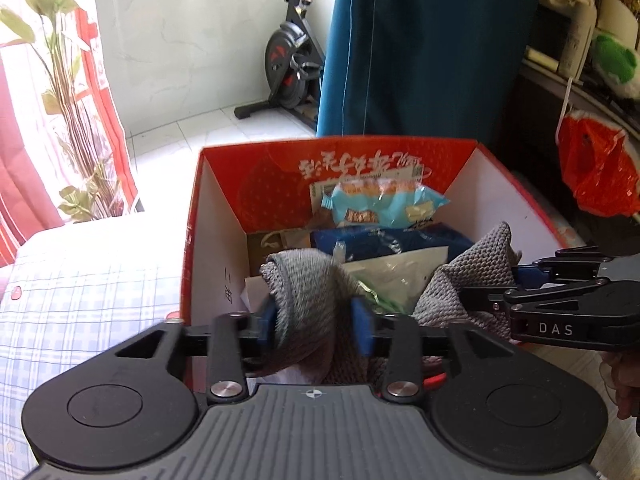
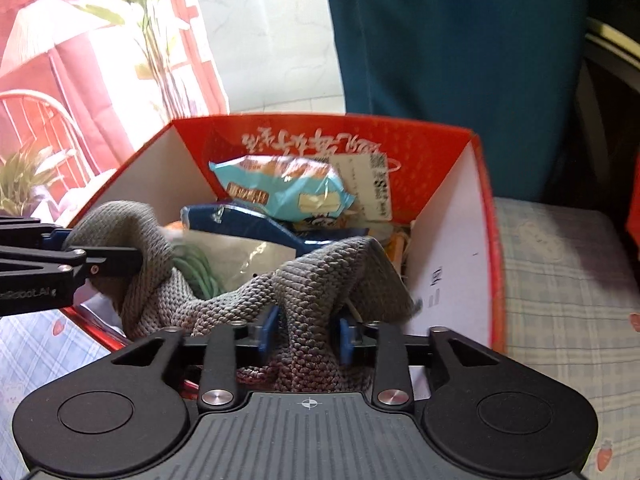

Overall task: Organize soft objects
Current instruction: 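Open both grippers to release the grey cloth into the box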

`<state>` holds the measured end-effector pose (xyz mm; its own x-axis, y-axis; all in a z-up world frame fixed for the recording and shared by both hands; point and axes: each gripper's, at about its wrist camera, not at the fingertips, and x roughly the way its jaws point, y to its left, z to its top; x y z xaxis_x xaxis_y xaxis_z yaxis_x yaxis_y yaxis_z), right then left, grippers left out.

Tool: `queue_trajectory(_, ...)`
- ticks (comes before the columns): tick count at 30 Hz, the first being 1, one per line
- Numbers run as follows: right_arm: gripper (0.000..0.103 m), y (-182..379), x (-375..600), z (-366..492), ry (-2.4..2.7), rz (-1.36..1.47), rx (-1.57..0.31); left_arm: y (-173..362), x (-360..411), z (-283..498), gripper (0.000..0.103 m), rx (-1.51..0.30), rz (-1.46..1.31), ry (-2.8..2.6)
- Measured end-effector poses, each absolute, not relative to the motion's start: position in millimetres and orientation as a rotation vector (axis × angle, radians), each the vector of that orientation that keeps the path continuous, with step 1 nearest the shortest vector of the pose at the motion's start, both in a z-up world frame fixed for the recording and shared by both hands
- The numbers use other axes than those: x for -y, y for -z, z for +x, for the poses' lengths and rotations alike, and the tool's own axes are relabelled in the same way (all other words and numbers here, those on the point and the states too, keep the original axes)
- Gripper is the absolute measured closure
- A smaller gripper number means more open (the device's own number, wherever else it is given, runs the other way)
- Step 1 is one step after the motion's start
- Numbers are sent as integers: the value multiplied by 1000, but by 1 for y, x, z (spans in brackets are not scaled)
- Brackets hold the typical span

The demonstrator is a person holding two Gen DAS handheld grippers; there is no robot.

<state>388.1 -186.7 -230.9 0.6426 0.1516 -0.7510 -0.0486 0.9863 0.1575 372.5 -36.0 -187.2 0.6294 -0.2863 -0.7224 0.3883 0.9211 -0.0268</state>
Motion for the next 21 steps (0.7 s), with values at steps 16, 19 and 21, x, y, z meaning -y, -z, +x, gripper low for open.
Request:
queue_trajectory(16,1,185,188,344,-67,90,-745,149,20,324,0,-683,114,376)
queue_trajectory(19,1,180,186,338,-64,87,-740,147,17,318,0,-672,109,371)
queue_trajectory(21,1,179,184,334,-59,90,-735,147,15,312,0,-669,108,366)
